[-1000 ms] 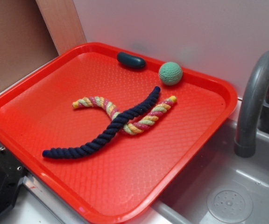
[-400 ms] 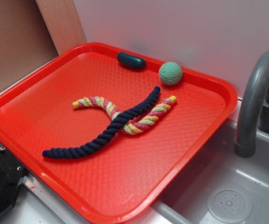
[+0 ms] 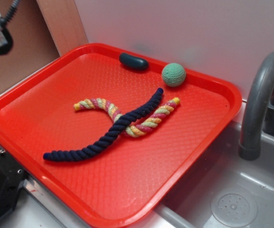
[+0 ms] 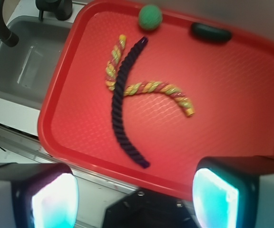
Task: Grab the blue rope.
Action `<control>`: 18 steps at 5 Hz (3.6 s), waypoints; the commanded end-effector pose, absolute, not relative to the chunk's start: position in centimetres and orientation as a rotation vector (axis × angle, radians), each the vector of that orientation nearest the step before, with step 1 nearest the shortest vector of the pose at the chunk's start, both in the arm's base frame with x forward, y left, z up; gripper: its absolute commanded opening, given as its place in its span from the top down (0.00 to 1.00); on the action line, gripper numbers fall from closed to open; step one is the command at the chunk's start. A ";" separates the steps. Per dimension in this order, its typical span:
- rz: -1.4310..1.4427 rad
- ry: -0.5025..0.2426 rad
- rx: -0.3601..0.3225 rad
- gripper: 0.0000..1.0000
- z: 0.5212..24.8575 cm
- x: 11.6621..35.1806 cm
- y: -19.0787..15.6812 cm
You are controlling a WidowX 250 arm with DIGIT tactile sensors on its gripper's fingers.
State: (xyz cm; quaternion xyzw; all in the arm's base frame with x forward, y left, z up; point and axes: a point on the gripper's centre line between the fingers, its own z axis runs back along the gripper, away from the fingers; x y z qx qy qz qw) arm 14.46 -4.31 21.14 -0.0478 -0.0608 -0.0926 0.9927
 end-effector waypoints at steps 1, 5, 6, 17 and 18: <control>-0.052 -0.049 -0.093 0.00 15.8 16.5 -5.8; -0.061 0.039 -0.029 0.00 6.0 19.3 -7.9; -0.028 0.051 -0.030 0.00 5.1 19.5 -8.0; 0.527 -0.080 -0.043 1.00 26.1 17.0 0.5; 0.540 -0.065 -0.057 1.00 26.0 16.9 0.8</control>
